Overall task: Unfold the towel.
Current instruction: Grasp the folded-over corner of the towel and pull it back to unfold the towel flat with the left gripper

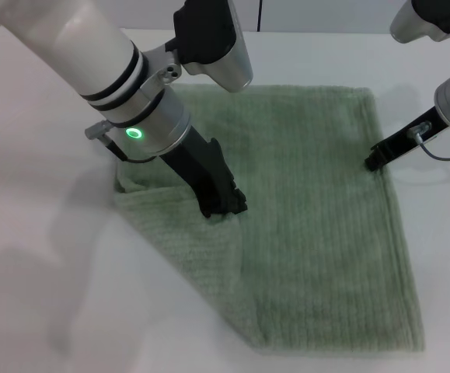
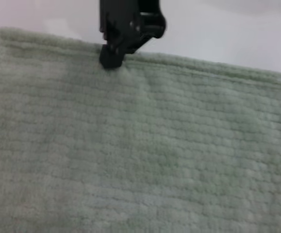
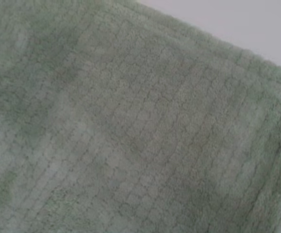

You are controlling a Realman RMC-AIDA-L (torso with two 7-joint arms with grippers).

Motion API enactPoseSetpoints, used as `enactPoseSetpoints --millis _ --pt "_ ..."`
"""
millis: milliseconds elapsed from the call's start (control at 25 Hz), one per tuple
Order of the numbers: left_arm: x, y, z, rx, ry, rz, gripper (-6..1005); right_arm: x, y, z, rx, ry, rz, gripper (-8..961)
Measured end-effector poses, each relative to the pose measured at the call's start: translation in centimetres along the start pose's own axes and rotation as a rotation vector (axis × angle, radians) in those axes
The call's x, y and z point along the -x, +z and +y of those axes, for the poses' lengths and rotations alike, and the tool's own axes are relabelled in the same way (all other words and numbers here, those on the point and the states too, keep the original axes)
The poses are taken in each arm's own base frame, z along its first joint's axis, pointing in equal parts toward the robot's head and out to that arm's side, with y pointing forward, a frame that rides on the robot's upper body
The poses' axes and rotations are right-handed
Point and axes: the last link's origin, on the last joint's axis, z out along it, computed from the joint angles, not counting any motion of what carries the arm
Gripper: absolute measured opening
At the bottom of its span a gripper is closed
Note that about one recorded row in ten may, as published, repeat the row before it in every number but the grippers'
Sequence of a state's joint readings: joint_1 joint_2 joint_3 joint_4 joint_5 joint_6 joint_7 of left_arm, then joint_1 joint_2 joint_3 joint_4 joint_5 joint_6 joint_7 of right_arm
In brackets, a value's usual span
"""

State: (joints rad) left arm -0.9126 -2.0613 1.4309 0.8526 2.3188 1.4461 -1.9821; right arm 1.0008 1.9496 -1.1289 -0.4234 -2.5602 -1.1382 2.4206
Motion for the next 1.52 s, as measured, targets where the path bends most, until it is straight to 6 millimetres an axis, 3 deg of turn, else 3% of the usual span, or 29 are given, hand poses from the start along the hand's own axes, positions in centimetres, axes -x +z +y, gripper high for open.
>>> enactPoseSetpoints --millis 680,1200,1520 --pt "1.1 -2.0 0.7 0.024 -0.021 -0.081 61 -0.1 0.0 0.0 0.001 0.002 0.001 0" --pt "1.9 -3.8 2.6 0.096 -0.024 -0.086 60 -0.1 0.0 -0.1 -0.005 0.001 -0.002 0" --pt "2.5 -3.8 2.8 0.108 -0.048 -0.097 61 -0.1 0.1 -0.1 -0.009 -0.012 0.003 0"
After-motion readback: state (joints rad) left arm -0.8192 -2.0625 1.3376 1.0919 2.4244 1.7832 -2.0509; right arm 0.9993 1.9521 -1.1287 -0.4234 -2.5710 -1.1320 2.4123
